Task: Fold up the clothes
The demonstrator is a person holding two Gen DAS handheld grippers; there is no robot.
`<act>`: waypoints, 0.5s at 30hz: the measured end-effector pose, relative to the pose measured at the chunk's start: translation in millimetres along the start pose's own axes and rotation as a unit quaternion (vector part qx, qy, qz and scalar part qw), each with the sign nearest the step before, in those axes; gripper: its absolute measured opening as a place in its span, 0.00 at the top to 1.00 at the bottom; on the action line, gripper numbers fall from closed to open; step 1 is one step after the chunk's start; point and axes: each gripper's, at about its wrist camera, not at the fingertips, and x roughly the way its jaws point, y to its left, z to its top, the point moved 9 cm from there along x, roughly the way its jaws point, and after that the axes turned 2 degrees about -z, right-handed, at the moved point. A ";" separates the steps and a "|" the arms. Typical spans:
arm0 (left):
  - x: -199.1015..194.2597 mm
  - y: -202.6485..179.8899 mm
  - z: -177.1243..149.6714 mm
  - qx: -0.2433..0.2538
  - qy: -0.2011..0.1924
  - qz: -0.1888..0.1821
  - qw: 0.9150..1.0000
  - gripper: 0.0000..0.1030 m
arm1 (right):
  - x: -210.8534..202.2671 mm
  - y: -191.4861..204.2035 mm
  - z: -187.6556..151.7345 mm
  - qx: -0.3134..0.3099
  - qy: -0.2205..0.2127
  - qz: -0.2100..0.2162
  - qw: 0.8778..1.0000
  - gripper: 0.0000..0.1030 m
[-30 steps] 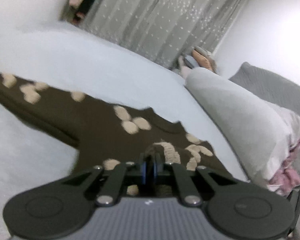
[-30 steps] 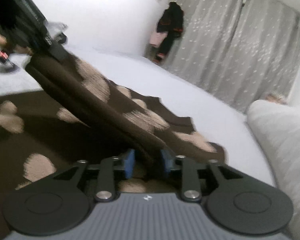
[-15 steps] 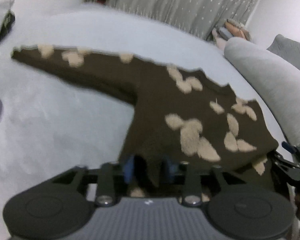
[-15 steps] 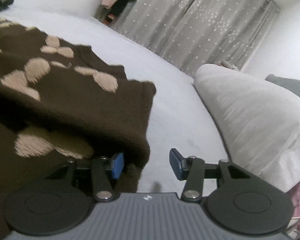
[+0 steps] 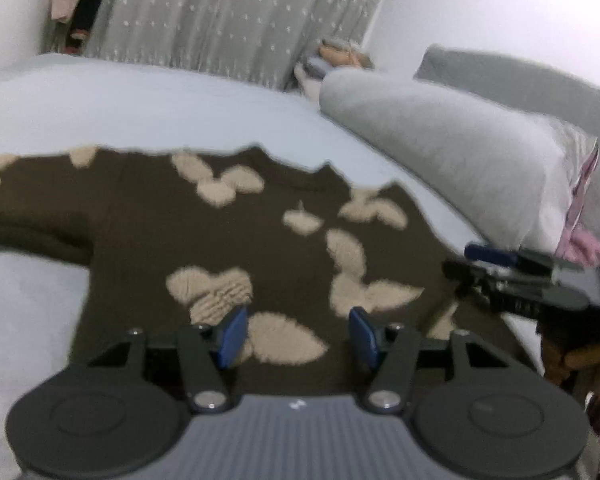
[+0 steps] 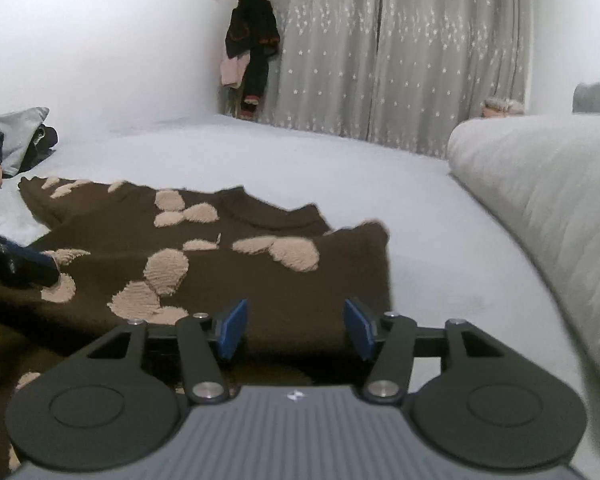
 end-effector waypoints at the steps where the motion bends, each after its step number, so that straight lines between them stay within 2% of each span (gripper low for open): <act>1: -0.6 4.2 -3.6 -0.006 -0.007 -0.005 1.000 0.44 | 4.0 -1.1 -5.8 0.001 0.014 -0.004 1.000 0.44; 2: -3.3 7.1 -6.3 -0.011 -0.011 -0.009 1.000 0.44 | 12.7 -3.8 -16.0 0.000 0.044 -0.009 0.999 0.44; 4: -9.8 11.7 -11.1 -0.019 -0.016 -0.015 1.000 0.45 | 15.0 -6.7 -19.5 0.015 0.061 -0.006 0.998 0.44; 6: -16.7 10.3 -14.0 0.000 -0.011 -0.011 1.000 0.45 | 13.5 -6.4 -18.5 0.023 0.071 -0.007 0.997 0.44; 8: -22.0 7.7 -13.6 0.019 -0.006 -0.008 1.000 0.44 | 6.9 -2.9 -13.5 0.019 0.067 -0.013 0.997 0.43; 11: -25.0 8.1 -5.7 0.019 -0.003 -0.019 1.000 0.41 | -1.0 -0.4 0.8 0.024 0.053 -0.023 0.998 0.42; 15: -18.1 11.2 7.3 0.018 -0.005 -0.037 0.999 0.40 | 9.0 -0.6 13.3 0.048 0.060 -0.024 0.997 0.40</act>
